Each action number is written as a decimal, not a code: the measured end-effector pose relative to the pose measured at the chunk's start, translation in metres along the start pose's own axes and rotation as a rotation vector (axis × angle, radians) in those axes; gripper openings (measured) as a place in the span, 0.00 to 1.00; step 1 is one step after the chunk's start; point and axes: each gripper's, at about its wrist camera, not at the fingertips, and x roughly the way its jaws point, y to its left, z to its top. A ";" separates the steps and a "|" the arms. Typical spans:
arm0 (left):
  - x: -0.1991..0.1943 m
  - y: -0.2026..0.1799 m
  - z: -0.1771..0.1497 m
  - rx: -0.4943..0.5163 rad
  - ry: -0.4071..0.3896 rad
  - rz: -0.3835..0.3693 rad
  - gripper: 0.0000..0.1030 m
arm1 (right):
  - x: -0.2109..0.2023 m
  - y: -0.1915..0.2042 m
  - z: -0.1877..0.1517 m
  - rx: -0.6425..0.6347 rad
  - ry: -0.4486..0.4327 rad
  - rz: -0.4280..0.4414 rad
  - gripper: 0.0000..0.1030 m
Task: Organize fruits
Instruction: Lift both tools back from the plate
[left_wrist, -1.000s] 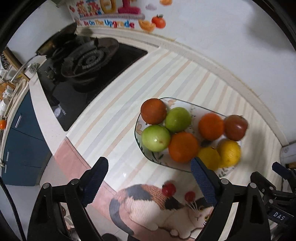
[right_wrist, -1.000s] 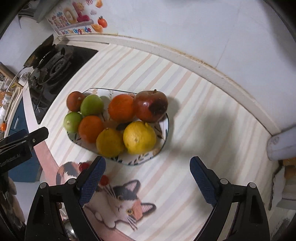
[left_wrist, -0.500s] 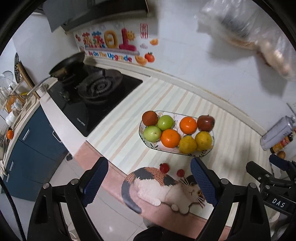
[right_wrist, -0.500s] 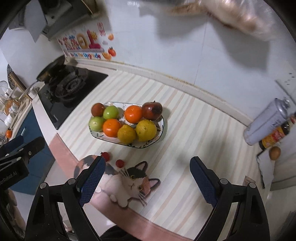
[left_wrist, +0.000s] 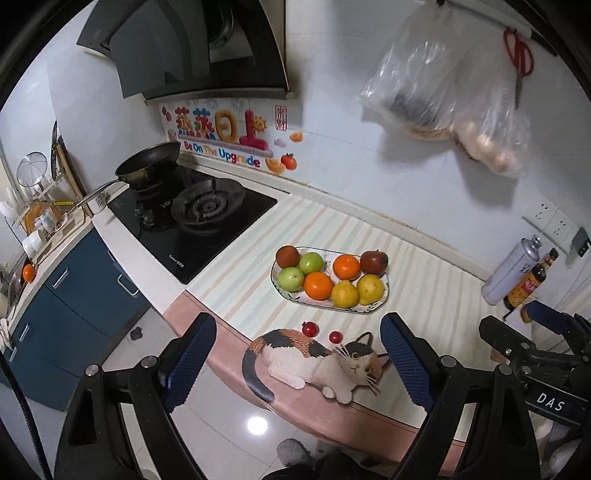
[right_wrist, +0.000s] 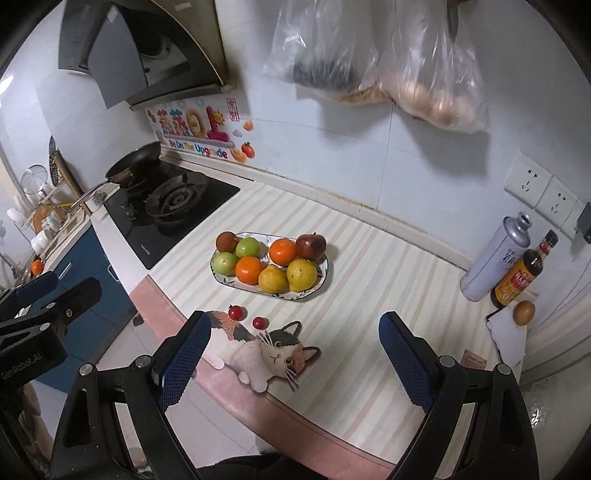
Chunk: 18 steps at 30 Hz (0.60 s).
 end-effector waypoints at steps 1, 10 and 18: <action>-0.005 -0.001 -0.001 0.001 -0.004 -0.004 0.88 | -0.005 -0.001 -0.001 0.001 -0.007 0.001 0.92; -0.019 -0.005 -0.009 0.006 -0.021 -0.009 0.88 | -0.024 -0.005 -0.001 0.012 -0.037 0.008 0.92; -0.016 -0.003 -0.006 -0.003 -0.020 -0.017 0.88 | -0.012 -0.010 0.007 0.045 -0.024 0.035 0.92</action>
